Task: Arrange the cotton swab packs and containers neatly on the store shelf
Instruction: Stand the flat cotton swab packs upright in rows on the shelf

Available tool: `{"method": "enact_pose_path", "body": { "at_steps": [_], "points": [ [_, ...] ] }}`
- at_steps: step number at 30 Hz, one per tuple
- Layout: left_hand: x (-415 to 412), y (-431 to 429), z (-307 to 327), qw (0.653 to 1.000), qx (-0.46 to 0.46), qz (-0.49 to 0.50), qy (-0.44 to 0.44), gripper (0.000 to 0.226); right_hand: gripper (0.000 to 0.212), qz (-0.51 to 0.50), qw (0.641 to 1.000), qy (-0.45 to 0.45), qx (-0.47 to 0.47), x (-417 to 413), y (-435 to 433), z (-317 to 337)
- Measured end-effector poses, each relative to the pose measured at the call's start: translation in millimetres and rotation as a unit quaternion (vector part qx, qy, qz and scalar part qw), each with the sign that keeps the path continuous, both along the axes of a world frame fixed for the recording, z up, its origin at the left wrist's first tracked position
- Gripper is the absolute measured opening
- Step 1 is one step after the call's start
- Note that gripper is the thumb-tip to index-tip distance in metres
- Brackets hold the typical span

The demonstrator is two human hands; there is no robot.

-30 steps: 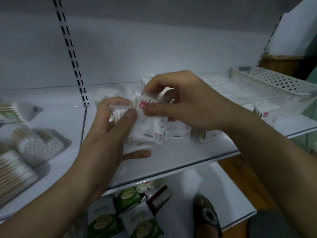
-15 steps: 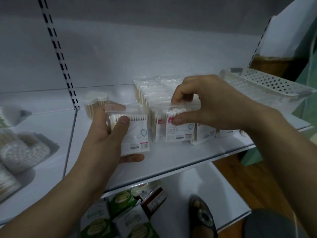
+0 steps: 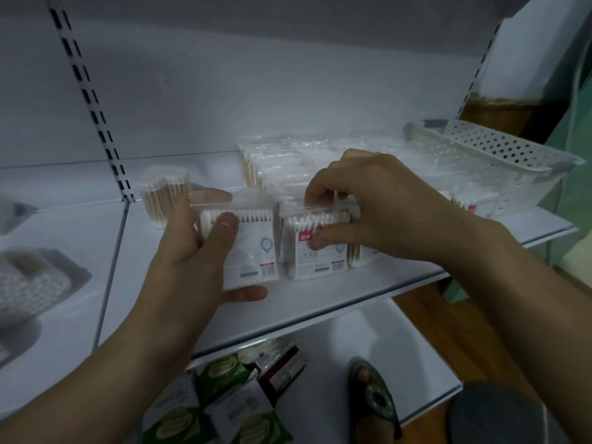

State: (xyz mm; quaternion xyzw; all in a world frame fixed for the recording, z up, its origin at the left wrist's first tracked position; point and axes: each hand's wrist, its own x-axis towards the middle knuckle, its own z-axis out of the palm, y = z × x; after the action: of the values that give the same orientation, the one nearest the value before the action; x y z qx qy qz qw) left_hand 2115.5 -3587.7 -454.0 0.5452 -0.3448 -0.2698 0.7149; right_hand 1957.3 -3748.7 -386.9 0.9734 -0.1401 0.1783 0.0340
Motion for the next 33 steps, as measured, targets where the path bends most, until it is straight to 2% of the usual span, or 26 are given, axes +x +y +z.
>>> {"method": "enact_pose_path", "body": {
  "at_steps": [4,7,21,26,29,33],
  "points": [
    [7.4,-1.3,-1.4,0.998,0.005,0.027,-0.054,0.019,0.054,-0.003,0.999,-0.01,0.032,-7.0,-1.4,-0.9],
    [4.5,-1.2,-4.4,0.996,0.01,0.012,-0.088,0.02,0.056,-0.019,0.999,0.01,0.031,-10.5,-3.4,0.4],
    [-8.8,-4.1,-8.2,0.997,0.019,-0.023,-0.068,0.017,0.056,-0.014,0.998,0.038,0.051,-8.2,-8.0,1.9],
    [5.9,5.7,2.8,0.998,-0.006,0.018,-0.058,0.019,0.058,-0.015,0.996,0.05,0.067,-6.3,1.4,10.8],
    [8.3,12.8,9.6,0.997,-0.039,0.049,-0.052,0.025,0.057,0.005,0.996,-0.011,0.088,6.5,19.9,14.3],
    [8.1,23.2,20.0,0.992,-0.069,0.072,-0.073,0.03,0.058,0.06,0.976,-0.091,0.189,45.7,55.8,8.8]
  ]
}}
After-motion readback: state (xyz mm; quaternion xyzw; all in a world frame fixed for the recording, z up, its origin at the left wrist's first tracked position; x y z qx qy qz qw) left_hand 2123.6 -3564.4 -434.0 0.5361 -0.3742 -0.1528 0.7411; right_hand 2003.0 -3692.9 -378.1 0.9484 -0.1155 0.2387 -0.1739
